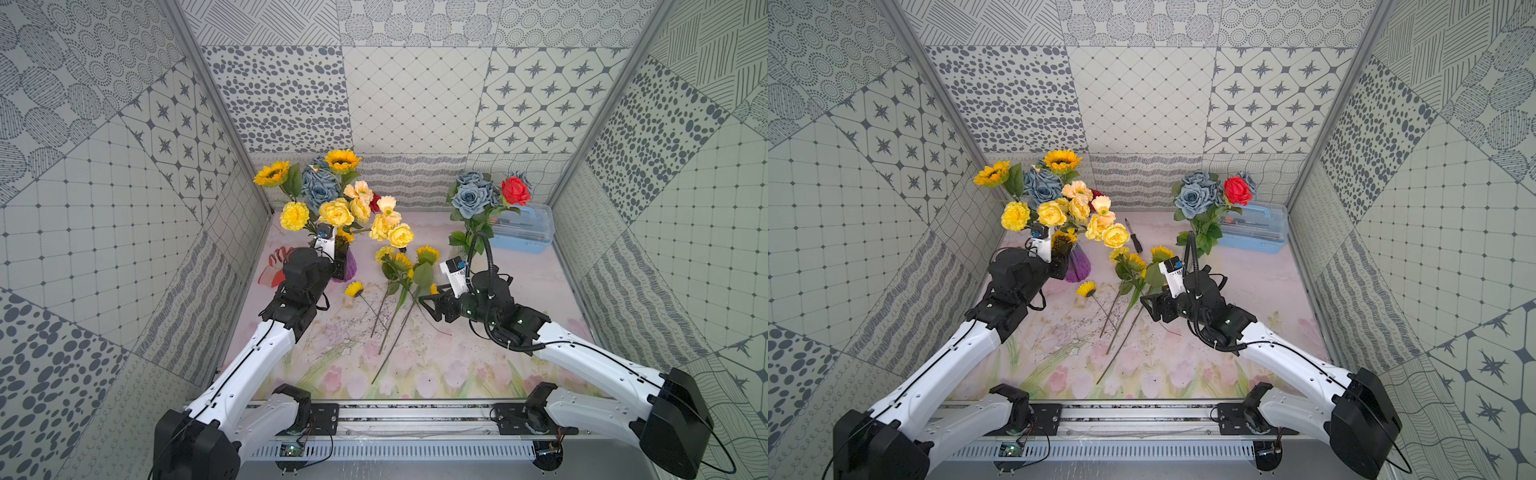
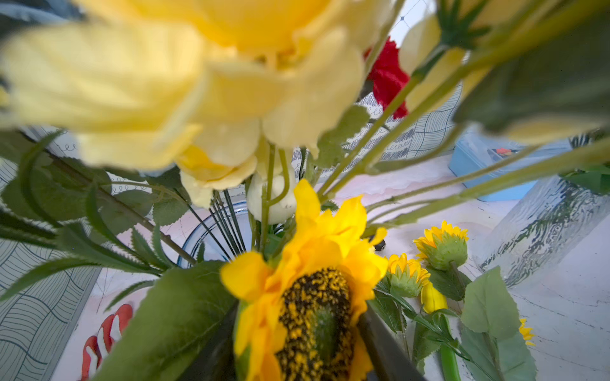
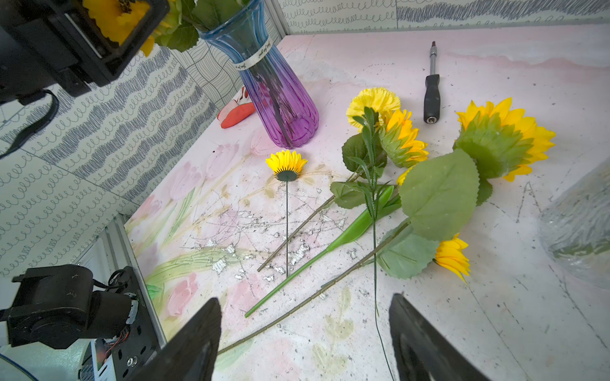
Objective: Pick out yellow flowers from the vase
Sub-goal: Pick up the flower from the vase.
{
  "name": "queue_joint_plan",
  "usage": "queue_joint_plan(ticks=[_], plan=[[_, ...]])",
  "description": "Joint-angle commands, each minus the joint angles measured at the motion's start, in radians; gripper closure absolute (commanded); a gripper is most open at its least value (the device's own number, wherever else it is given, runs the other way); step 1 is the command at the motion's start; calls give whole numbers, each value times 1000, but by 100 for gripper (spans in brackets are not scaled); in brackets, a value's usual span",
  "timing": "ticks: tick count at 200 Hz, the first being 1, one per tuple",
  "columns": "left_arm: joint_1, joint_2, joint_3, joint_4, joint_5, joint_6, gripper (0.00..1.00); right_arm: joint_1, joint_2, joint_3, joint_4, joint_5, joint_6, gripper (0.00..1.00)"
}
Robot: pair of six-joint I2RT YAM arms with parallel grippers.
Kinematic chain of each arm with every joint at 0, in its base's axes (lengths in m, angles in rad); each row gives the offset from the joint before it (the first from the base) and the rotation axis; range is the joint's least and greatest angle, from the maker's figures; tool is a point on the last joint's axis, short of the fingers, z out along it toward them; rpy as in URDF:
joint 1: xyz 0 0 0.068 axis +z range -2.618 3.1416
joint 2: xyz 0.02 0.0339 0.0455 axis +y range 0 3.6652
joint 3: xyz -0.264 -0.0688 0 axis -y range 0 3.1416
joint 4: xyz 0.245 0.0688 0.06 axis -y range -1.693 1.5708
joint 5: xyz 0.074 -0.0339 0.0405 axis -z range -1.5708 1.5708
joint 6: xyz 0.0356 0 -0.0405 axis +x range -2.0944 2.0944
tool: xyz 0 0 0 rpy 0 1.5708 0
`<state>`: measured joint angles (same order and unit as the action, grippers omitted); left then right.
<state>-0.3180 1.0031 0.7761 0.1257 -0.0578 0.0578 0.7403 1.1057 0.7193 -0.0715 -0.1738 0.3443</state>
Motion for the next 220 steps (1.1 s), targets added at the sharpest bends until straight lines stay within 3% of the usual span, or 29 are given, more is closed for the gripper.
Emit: queue_joint_plan(ticks=[1,51,135,183,220], plan=[[20,-30,46,-68,34,-16,56,0,0,-8,24,8,1,20],[21,-106,156,-242,54,-71,56,0,9,-5,32,-3,4,19],[20,-106,614,-849,130,-144,53,13,91,120,137,-171,-76,19],[20,-154,739,-958,76,-127,50,53,181,202,158,-215,-116,19],[20,-119,846,-1002,331,-222,47,103,156,191,220,-257,-168,19]])
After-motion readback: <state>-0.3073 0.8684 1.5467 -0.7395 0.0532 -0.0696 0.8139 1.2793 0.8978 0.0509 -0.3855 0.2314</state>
